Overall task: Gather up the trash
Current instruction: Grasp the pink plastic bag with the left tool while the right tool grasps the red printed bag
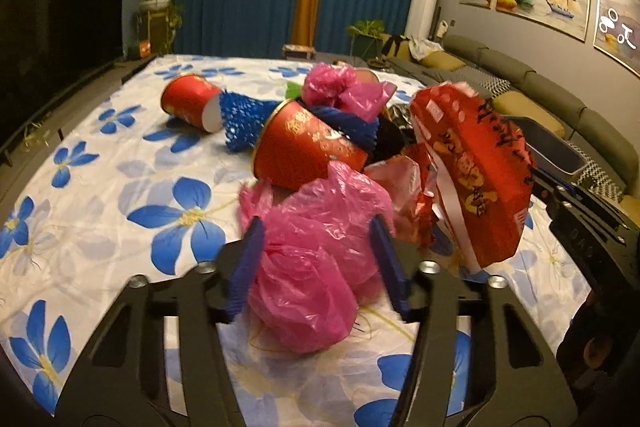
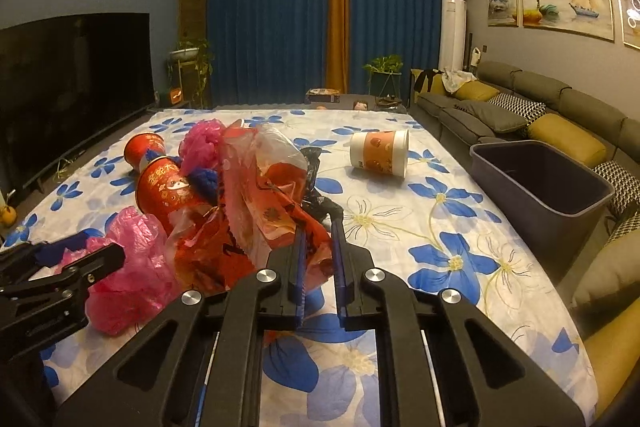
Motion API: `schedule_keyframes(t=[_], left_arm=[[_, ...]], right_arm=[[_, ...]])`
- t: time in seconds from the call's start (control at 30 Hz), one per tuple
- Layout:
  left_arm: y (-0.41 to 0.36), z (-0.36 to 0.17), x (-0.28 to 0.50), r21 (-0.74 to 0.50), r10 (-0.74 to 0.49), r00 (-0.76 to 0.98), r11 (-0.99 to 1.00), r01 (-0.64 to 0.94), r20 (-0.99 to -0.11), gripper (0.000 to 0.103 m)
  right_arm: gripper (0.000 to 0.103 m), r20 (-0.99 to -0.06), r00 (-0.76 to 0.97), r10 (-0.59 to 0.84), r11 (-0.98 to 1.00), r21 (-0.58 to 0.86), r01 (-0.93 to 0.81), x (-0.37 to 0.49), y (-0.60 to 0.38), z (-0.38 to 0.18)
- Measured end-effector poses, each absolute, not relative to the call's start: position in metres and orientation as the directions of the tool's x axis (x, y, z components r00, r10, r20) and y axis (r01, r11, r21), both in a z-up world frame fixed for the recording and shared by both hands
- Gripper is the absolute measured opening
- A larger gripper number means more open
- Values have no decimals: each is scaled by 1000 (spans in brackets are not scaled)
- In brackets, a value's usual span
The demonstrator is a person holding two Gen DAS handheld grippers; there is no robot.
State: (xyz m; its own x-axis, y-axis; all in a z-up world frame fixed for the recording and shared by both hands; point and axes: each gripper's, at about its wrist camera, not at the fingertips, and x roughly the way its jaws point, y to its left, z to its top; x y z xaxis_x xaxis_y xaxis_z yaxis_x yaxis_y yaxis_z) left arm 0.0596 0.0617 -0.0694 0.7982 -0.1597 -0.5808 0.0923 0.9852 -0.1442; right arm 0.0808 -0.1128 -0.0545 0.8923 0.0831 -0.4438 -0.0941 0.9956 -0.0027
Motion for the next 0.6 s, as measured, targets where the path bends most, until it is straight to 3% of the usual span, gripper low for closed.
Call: schedule_keyframes(t=[0.2, 0.33, 0.6], left_arm=[[66, -72, 61, -164, -179, 783, 981, 99, -595, 24], [73, -68, 57, -187, -187, 789, 978, 93, -585, 17], [88, -37, 35, -241, -205, 840, 966, 92, -502, 14]], right_arm=[[13, -429, 899, 80, 996, 8, -85, 73, -119, -49], [13, -421, 903, 80, 997, 21, -79, 68, -126, -46], [13, -393, 916, 79, 997, 44, -67, 58, -136, -38]])
